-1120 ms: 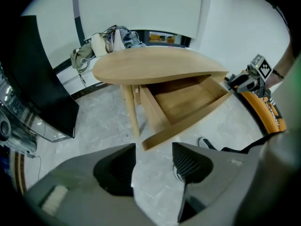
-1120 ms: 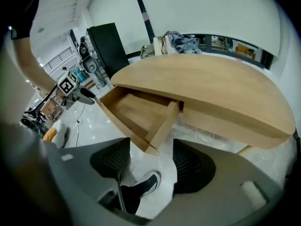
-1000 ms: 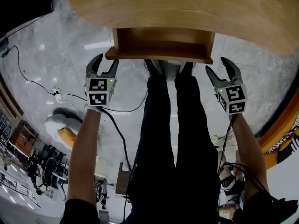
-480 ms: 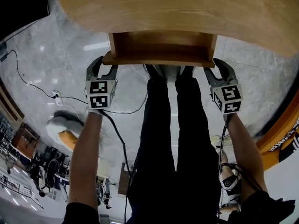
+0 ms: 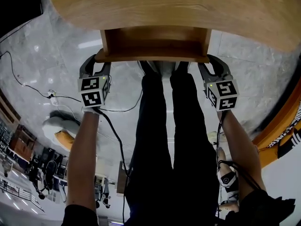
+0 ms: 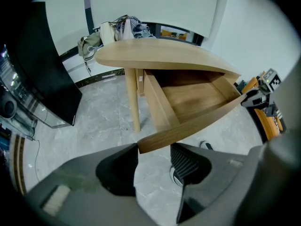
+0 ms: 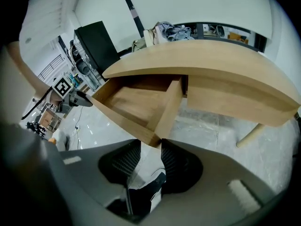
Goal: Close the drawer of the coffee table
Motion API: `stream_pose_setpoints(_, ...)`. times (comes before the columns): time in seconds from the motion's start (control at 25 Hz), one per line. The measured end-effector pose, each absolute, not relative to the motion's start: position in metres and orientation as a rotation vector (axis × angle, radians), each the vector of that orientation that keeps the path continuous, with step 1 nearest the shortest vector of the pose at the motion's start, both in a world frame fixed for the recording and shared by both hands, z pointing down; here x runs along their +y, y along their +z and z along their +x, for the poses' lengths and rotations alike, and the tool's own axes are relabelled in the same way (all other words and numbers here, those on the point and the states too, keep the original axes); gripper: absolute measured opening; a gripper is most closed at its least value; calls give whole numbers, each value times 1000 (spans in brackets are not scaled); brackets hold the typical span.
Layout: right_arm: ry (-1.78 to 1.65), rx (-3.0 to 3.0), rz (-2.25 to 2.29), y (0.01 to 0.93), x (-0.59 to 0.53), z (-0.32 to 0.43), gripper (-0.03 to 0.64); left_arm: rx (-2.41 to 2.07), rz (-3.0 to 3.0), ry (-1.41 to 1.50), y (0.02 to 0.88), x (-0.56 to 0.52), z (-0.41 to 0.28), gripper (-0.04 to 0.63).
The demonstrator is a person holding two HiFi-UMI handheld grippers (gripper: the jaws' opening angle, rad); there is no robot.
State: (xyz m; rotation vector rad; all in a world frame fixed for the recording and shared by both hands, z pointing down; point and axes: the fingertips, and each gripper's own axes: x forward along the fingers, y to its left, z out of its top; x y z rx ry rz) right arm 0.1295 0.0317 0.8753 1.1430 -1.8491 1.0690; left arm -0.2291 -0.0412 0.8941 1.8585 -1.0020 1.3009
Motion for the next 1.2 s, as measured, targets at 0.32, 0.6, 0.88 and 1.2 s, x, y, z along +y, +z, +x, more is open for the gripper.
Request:
stream_pose_setpoints(0.32, 1092, -1850, 1245, 873, 9, 147, 130, -1014, 1862, 1244, 892, -46, -216, 224)
stream_pose_setpoints(0.6, 1087, -1868, 1286, 871, 0, 151, 132, -1026, 1878, 1231, 890, -56, -211, 222)
stream_pose_setpoints(0.88, 1124, -1869, 1356, 870, -27, 157, 132, -1059, 1890, 1208, 888, -85, -206, 222)
stream_pose_setpoints(1.2, 1165, -1867, 1402, 871, -47, 159, 132, -1077, 1905, 1198, 889, -106, -204, 222)
